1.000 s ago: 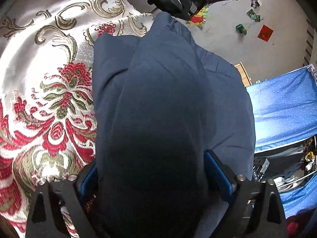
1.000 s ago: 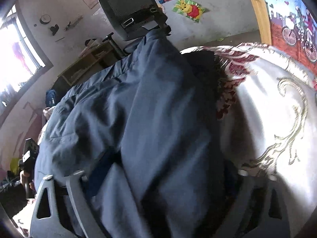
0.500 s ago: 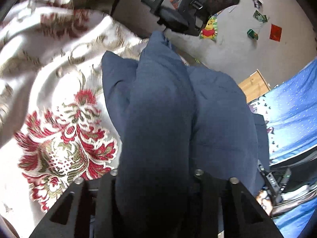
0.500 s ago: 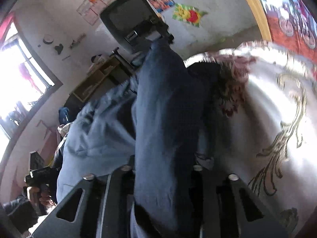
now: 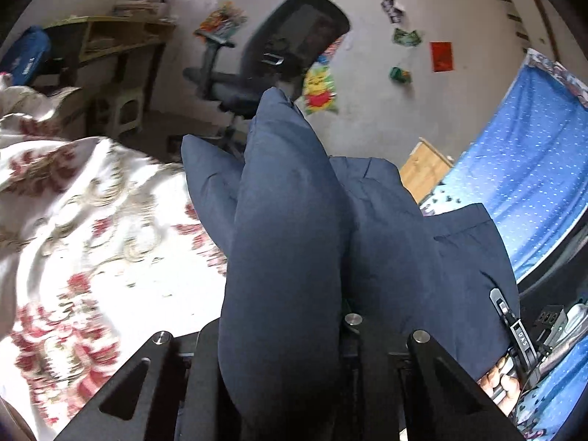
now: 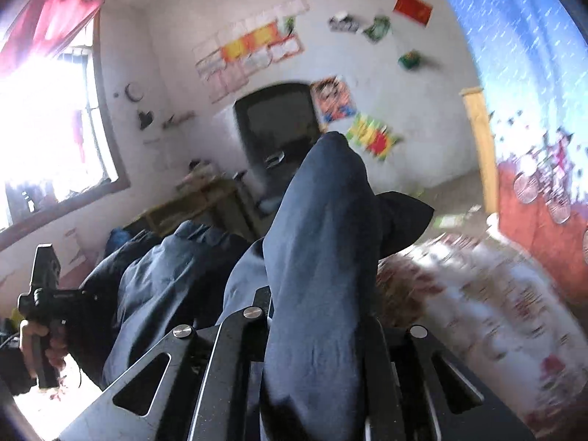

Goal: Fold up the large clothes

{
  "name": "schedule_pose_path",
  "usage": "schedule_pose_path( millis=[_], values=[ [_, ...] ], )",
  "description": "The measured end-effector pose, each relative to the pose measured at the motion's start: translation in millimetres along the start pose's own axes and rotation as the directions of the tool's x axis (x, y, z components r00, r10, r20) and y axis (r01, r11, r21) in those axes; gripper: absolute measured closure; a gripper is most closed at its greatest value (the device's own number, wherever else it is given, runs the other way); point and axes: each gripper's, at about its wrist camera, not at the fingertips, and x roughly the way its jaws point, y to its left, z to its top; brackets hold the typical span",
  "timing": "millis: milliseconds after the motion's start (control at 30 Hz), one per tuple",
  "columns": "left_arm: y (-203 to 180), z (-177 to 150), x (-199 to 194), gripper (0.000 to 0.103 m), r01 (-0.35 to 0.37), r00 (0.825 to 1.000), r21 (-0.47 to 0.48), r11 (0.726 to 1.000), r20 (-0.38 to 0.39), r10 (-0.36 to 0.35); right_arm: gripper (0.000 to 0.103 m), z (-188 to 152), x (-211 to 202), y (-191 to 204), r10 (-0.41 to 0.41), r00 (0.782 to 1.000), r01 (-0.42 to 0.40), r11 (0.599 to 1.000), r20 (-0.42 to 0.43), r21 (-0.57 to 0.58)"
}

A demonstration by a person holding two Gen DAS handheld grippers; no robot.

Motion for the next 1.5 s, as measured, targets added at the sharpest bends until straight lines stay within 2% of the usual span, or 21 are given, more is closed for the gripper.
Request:
schedule_pose_path(
  millis=[67,167,267,400,500,600,633,700,733,767,867,933,1033,1100,1200,1300,1433,1500],
  values=[
    [-4.0,-3.5,16.0,0.083,0.018,1.000,0.005,1.000,-0.006,-0.018,0.091,6.9,-4.8,-10.9,-0.035,0.999,0.035,0.999,0.015,0.013],
    [-11.4,-10.6,52.4,0.082,0.024,0.998,0.001,1.000,-0.051,-0.024,0.091,8.1,-2.5,-32.1,-0.095,0.995,0.096,0.994,-0.015,0.043],
    [-9.8,-21.5,76.0,0.082,-0.026,0.996,-0.013,1.000,-0.091,0.024,0.091,-2.1,7.2,-55.3,-0.138,0.988,0.144,0.985,-0.070,0.095],
    [3.1,-26.0,82.0,0.081,-0.029,0.995,-0.062,0.998,-0.098,0.023,0.090,-7.1,19.0,-70.9,-0.154,0.983,0.168,0.973,-0.099,0.159],
    [6.6,-27.9,80.8,0.075,-0.040,0.993,-0.073,0.996,-0.116,0.032,0.084,-11.9,24.0,-68.7,-0.200,0.973,0.216,0.964,-0.117,0.156],
    [2.5,-28.2,82.5,0.066,-0.103,0.986,-0.042,0.994,-0.140,0.096,0.076,-19.5,22.1,-75.6,-0.248,0.959,0.269,0.949,-0.138,0.164],
    [1.3,-29.0,82.8,0.063,-0.122,0.982,-0.036,0.992,-0.149,0.115,0.069,-21.0,21.5,-77.3,-0.263,0.954,0.285,0.944,-0.145,0.166],
    [1.2,-30.7,81.3,0.057,-0.145,0.977,-0.045,0.988,-0.164,0.136,0.051,-20.7,19.6,-79.2,-0.298,0.943,0.320,0.933,-0.146,0.164],
    [2.3,-30.4,80.9,0.052,-0.159,0.975,-0.050,0.986,-0.168,0.149,0.035,-19.6,17.7,-79.1,-0.312,0.940,0.333,0.929,-0.140,0.163],
    [3.9,-30.6,80.2,0.051,-0.173,0.972,-0.055,0.983,-0.171,0.161,0.025,-17.5,15.9,-79.8,-0.324,0.937,0.342,0.926,-0.130,0.159],
    [8.4,-31.1,76.8,0.039,-0.201,0.966,-0.083,0.976,-0.182,0.184,0.021,-14.1,14.2,-73.0,-0.348,0.929,0.362,0.924,-0.125,0.120],
    [6.3,-31.0,70.9,0.022,-0.214,0.967,-0.095,0.972,-0.162,0.197,0.017,-13.0,15.6,-65.9,-0.367,0.921,0.379,0.922,-0.128,0.082],
    [-2.3,-28.2,59.3,0.016,-0.219,0.970,-0.069,0.973,-0.118,0.210,0.014,-12.1,13.9,-56.8,-0.387,0.915,0.394,0.918,-0.115,0.042],
    [-9.8,-27.2,54.0,0.013,-0.238,0.967,-0.037,0.971,-0.102,0.233,0.014,-10.7,12.4,-51.9,-0.396,0.912,0.401,0.916,-0.108,0.025],
    [-24.6,-26.7,40.9,0.001,-0.260,0.965,0.013,0.965,-0.031,0.261,0.013,-8.6,7.7,-46.6,-0.403,0.910,0.407,0.913,-0.096,0.020],
    [-43.4,-26.6,25.6,0.000,-0.269,0.962,0.060,0.961,0.052,0.266,0.013,-8.1,1.1,-42.6,-0.430,0.899,0.432,0.902,-0.078,0.012],
    [-66.5,-26.7,11.4,0.000,-0.273,0.960,0.124,0.954,0.102,0.262,0.005,-4.2,-10.0,-30.8,-0.475,0.880,0.474,0.880,-0.028,-0.030],
    [-80.9,-27.6,3.5,0.000,-0.282,0.955,0.154,0.947,0.138,0.262,0.004,-0.5,-18.3,-20.7,-0.481,0.877,0.481,0.875,0.012,-0.054]
  ],
)
